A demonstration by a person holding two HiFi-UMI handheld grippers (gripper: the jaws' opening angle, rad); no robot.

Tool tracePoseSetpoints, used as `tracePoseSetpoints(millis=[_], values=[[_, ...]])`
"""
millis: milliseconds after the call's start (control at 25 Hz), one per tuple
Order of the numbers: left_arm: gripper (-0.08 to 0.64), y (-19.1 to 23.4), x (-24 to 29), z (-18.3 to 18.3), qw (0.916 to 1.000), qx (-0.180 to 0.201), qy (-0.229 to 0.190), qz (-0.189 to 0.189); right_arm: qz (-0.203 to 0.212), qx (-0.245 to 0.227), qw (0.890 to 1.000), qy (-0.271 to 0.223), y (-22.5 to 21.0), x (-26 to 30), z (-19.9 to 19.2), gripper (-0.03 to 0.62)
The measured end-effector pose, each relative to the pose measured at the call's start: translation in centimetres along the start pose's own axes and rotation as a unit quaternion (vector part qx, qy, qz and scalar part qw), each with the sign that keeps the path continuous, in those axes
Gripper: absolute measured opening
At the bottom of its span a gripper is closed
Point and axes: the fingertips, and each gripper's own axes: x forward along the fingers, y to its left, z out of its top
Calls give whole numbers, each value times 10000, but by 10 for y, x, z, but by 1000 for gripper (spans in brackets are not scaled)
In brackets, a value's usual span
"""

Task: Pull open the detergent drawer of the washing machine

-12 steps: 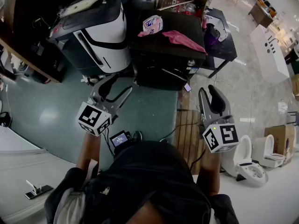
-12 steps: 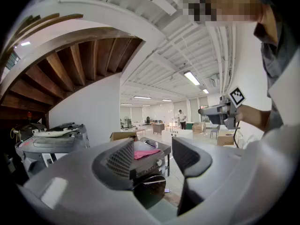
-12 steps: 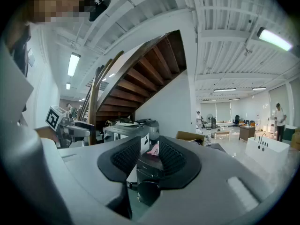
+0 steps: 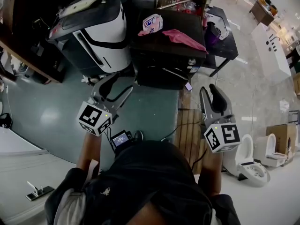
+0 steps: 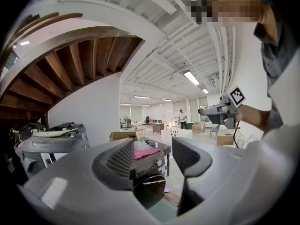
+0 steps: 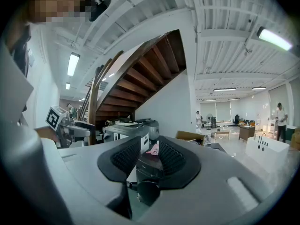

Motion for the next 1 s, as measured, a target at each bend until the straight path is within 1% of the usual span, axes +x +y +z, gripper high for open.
tracePoseSetpoints(millis=[200,520,760,1000], values=[[305,5,0,-4,10000,-26,27,-34,4,33,10000,1,4,4,-1,118],[305,25,-6,-11,9999,-99,48,-118,2,335,9994,-38,20,20,1,120],[305,50,-14,-22,9995,-197,40,-249,-123,304,9995,11,42,36,1,120],[305,75,-21,-26,9987,-243,-56,-433,-282,241,9993,21,66,52,5,120]])
